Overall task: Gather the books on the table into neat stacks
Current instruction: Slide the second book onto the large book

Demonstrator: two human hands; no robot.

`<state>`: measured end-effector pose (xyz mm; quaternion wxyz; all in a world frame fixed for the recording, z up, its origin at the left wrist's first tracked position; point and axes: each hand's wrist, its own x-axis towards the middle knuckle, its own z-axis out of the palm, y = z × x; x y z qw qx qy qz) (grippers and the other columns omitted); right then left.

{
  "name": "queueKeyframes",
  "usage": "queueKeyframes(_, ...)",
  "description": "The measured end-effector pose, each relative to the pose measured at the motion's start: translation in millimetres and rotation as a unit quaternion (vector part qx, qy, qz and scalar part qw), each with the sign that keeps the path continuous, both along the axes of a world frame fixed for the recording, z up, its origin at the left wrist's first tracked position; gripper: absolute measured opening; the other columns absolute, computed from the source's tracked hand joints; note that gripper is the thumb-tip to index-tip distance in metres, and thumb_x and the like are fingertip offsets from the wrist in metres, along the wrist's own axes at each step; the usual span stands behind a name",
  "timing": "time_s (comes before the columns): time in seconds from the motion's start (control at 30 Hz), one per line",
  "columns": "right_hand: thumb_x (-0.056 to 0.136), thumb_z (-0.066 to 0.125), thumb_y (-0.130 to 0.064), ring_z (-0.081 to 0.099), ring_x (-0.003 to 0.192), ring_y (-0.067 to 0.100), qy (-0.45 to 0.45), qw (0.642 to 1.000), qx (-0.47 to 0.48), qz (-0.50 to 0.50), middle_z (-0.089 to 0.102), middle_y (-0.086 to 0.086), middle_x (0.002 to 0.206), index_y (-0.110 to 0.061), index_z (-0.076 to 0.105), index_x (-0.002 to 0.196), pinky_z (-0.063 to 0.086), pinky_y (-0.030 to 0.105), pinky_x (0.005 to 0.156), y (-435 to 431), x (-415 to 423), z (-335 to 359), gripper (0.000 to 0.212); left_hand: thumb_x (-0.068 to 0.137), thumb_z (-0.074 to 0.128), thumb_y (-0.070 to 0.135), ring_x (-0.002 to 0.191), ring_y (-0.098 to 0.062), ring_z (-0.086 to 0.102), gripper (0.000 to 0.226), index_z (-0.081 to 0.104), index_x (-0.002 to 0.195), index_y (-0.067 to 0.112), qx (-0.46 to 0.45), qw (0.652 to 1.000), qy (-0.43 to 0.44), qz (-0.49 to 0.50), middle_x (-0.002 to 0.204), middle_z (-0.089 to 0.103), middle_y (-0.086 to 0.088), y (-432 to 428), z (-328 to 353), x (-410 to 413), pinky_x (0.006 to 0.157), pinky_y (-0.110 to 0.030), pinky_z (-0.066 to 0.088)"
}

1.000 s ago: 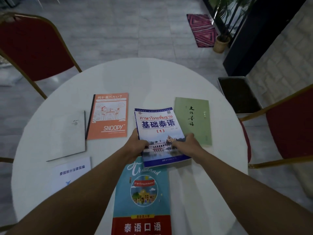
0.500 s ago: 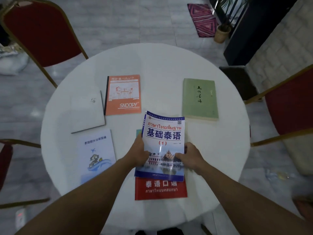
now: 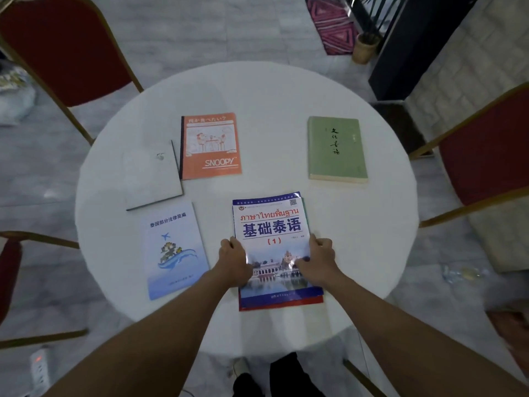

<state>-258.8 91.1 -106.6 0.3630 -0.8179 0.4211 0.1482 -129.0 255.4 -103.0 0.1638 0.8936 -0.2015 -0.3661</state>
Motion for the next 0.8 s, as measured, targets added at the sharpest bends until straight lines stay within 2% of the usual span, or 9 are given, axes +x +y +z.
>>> queueKeyframes(0.1, 0.095, 0.064, -0.037, 0.043, 0.128, 0.027, 0.008, 1.0, 0.005, -0.009, 0.034, 0.012, 0.14, -0.011, 0.037, 0.142, 0.046, 0.037, 0.108, 0.2, -5.2, -0.8, 0.06, 0.086, 0.072, 0.024, 0.128, -0.025, 0.039, 0.074, 0.025, 0.14, 0.004, -0.004, 1.0, -0.003, -0.013, 0.14, 0.029, -0.015, -0.6, -0.9, 0.8, 0.106, -0.033, 0.044)
queueKeyframes(0.2, 0.096, 0.063, -0.037, 0.047, 0.123, 0.026, 0.017, 1.0, -0.001, 0.003, 0.036, 0.012, 0.137, -0.011, 0.041, 0.135, 0.047, 0.036, 0.107, -3.3, -9.3, -3.6, 0.052, 0.085, 0.074, 0.027, 0.129, -0.023, 0.038, 0.076, 0.025, 0.14, 0.006, 0.005, 1.0, 0.0, -0.007, 0.14, 0.028, -0.012, -3.3, -2.6, 0.0, 0.107, -0.035, 0.046)
queueKeyframes(0.27, 0.095, 0.064, -0.036, 0.046, 0.125, 0.026, 0.013, 1.0, 0.001, 0.009, 0.035, 0.013, 0.139, -0.012, 0.037, 0.141, 0.046, 0.037, 0.109, -5.2, -6.9, -4.1, 0.058, 0.086, 0.073, 0.028, 0.131, -0.024, 0.036, 0.081, 0.02, 0.144, 0.006, 0.005, 1.0, -0.002, 0.0, 0.141, 0.026, -0.013, -4.6, -3.0, -1.5, 0.108, -0.037, 0.045)
queueKeyframes(0.37, 0.092, 0.07, -0.031, 0.043, 0.131, 0.029, -0.002, 1.0, 0.008, -0.003, 0.033, 0.013, 0.142, -0.015, 0.02, 0.154, 0.046, 0.042, 0.11, -4.1, -1.2, -3.9, 0.081, 0.087, 0.072, 0.025, 0.137, -0.027, 0.031, 0.099, 0.0, 0.153, 0.005, -0.003, 1.0, 0.004, 0.006, 0.146, 0.02, -0.014, -4.7, -4.5, -3.3, 0.109, -0.04, 0.042)
queueKeyframes(0.4, 0.092, 0.069, -0.031, 0.042, 0.131, 0.029, -0.001, 1.0, 0.007, -0.004, 0.033, 0.013, 0.142, -0.016, 0.019, 0.155, 0.046, 0.042, 0.11, -3.4, -0.2, -4.2, 0.082, 0.087, 0.072, 0.024, 0.137, -0.027, 0.031, 0.1, 0.0, 0.154, 0.006, -0.004, 1.0, 0.003, 0.007, 0.146, 0.02, -0.013, -4.8, -4.5, -3.0, 0.108, -0.04, 0.043)
queueKeyframes(0.6, 0.094, 0.065, -0.04, 0.042, 0.128, 0.028, -0.001, 1.0, 0.017, -0.012, 0.033, 0.011, 0.138, -0.017, 0.032, 0.143, 0.046, 0.041, 0.109, -4.8, 0.0, -9.8, 0.063, 0.084, 0.075, 0.025, 0.133, -0.024, 0.034, 0.085, 0.017, 0.145, 0.007, 0.006, 1.0, 0.003, -0.007, 0.142, 0.024, -0.011, -6.5, -3.8, 2.5, 0.108, -0.038, 0.043)
queueKeyframes(0.8, 0.091, 0.069, -0.039, 0.045, 0.126, 0.027, 0.014, 1.0, 0.004, -0.004, 0.034, 0.013, 0.139, -0.015, 0.032, 0.143, 0.047, 0.039, 0.108, -6.5, 3.3, -11.1, 0.068, 0.084, 0.076, 0.029, 0.132, -0.025, 0.036, 0.084, 0.021, 0.143, 0.008, 0.019, 0.999, 0.006, -0.029, 0.142, 0.026, -0.011, -7.2, -3.7, 6.7, 0.109, -0.039, 0.042)
